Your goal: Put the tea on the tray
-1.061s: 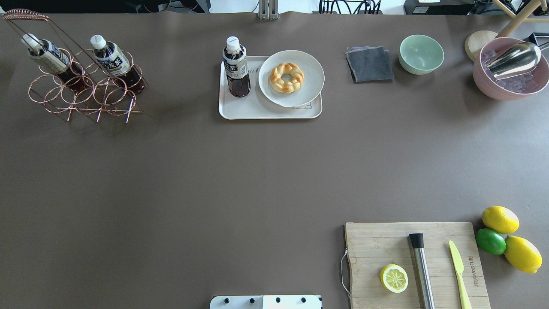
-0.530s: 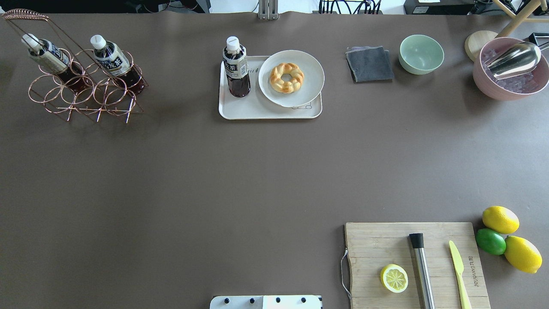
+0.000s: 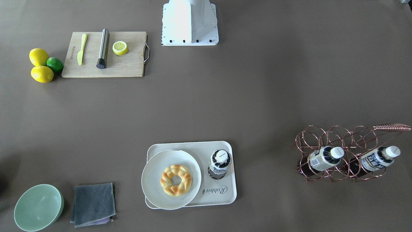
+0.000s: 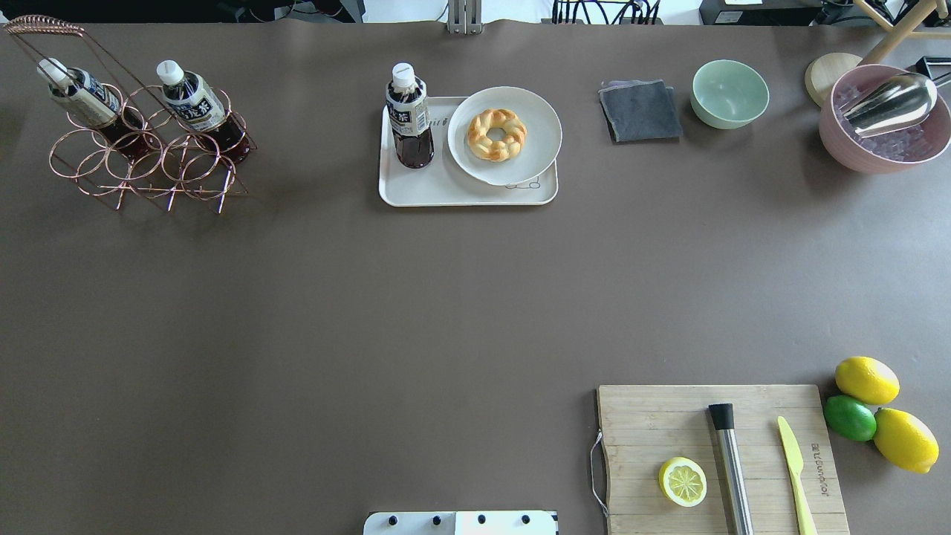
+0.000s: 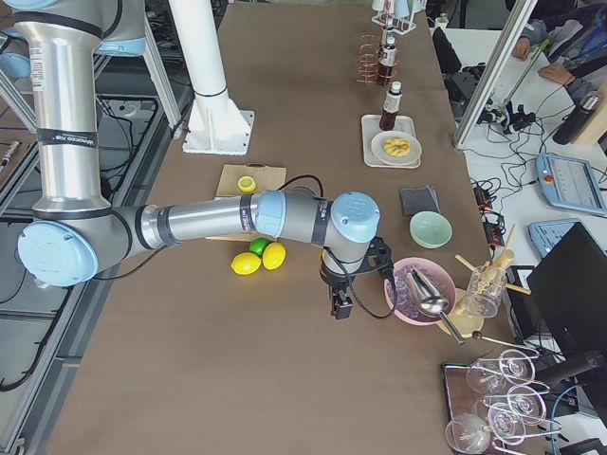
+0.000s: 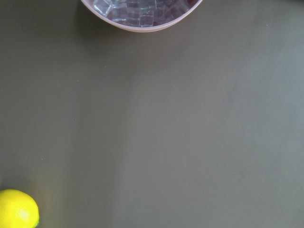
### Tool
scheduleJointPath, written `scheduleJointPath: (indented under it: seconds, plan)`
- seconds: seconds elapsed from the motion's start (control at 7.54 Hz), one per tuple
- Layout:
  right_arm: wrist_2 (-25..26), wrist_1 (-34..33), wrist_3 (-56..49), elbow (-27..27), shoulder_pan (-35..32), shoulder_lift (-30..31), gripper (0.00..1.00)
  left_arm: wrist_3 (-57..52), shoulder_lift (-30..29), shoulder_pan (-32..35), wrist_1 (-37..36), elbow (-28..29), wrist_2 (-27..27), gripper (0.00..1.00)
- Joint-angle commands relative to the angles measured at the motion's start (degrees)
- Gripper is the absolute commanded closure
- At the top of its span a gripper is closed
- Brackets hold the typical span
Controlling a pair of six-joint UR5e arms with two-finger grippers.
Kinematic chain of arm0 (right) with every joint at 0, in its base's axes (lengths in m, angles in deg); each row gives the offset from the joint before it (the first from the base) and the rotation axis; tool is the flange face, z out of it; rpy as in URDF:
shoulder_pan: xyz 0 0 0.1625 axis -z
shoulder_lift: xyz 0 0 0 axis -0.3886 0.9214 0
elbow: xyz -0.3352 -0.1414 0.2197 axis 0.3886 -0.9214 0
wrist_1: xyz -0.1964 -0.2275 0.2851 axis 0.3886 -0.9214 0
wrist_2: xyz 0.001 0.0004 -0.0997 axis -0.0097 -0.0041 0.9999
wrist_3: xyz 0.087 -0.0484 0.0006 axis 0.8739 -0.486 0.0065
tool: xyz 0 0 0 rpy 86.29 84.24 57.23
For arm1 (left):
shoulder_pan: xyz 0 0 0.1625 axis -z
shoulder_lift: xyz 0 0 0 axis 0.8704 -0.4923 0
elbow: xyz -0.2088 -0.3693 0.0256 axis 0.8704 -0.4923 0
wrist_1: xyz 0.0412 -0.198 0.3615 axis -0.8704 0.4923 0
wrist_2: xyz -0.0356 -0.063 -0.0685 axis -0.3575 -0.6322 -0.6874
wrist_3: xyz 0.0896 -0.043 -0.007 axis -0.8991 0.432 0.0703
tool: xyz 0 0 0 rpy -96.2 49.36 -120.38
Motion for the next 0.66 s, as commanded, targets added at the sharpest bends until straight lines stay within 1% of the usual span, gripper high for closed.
scheduleJointPath:
  seconds: [0.0,0.13,0.53]
  plan:
    - [-0.17,0.05,-0.20,-0.09,0.11,0.37,0.01,-0.16,-0.05,0.67,-0.11,-1.11,-0.08,0.02]
    - [-0.34,-0.03,-0.20,0.61,0.11,0.37,0.00,-0.16,-0.05,1.98,-0.19,-2.24,-0.08,0.02]
    - [-0.17,0.05,-0.28,0.52,0.11,0.37,0.01,-0.25,0.04,2.79,-0.20,-2.25,-0.08,0.02]
